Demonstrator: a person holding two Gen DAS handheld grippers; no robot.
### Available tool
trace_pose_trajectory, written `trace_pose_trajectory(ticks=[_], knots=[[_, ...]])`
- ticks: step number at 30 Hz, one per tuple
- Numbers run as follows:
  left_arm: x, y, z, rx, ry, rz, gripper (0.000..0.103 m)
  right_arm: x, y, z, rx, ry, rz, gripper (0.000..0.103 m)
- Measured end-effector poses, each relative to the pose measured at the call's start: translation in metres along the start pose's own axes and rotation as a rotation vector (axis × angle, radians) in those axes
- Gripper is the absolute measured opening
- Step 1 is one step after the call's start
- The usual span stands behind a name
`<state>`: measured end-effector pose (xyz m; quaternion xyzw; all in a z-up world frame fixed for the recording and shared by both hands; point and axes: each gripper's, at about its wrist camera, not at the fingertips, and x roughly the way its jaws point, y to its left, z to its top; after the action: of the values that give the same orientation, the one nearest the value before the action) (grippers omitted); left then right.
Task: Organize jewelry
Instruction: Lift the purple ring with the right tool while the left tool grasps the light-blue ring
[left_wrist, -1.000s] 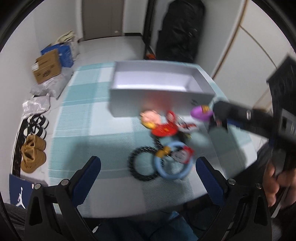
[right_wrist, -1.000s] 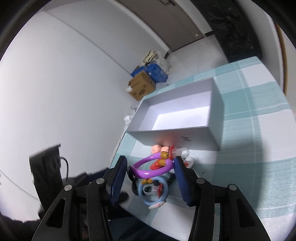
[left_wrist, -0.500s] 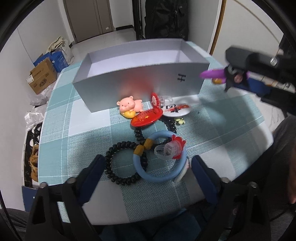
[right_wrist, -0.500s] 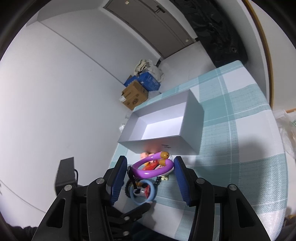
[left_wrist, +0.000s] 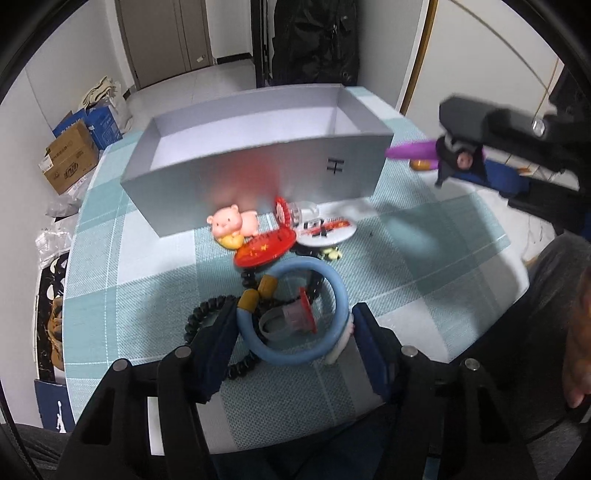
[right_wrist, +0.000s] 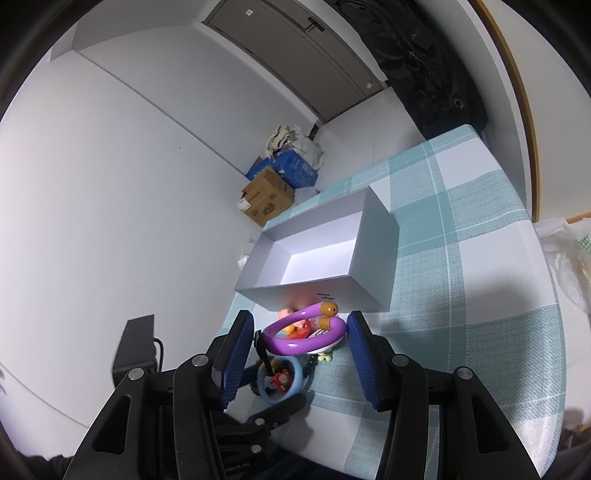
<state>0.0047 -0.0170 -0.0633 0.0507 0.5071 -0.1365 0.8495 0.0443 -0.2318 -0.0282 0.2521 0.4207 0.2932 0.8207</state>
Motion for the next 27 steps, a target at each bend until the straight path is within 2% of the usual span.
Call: trace_pose_trajectory(ticks=[10,20,27], knots=[[-0.018,0.001,0.014,-0.061,-0.098,-0.060,0.057,-0.006,0.003,0.001,-0.005,-0.021,0.022,0.051],[-0.035,0.022,0.042,-0.124,-0.188,-0.118,0.057,-0.006,0.014,0.014,-0.040,-0.044,0.046,0.051],[-0.031,0.038,0.062,-0.161,-0.188,-0.134,0.057,0.001,0.021,0.035,-0.056,-0.048,0.048,0.051]])
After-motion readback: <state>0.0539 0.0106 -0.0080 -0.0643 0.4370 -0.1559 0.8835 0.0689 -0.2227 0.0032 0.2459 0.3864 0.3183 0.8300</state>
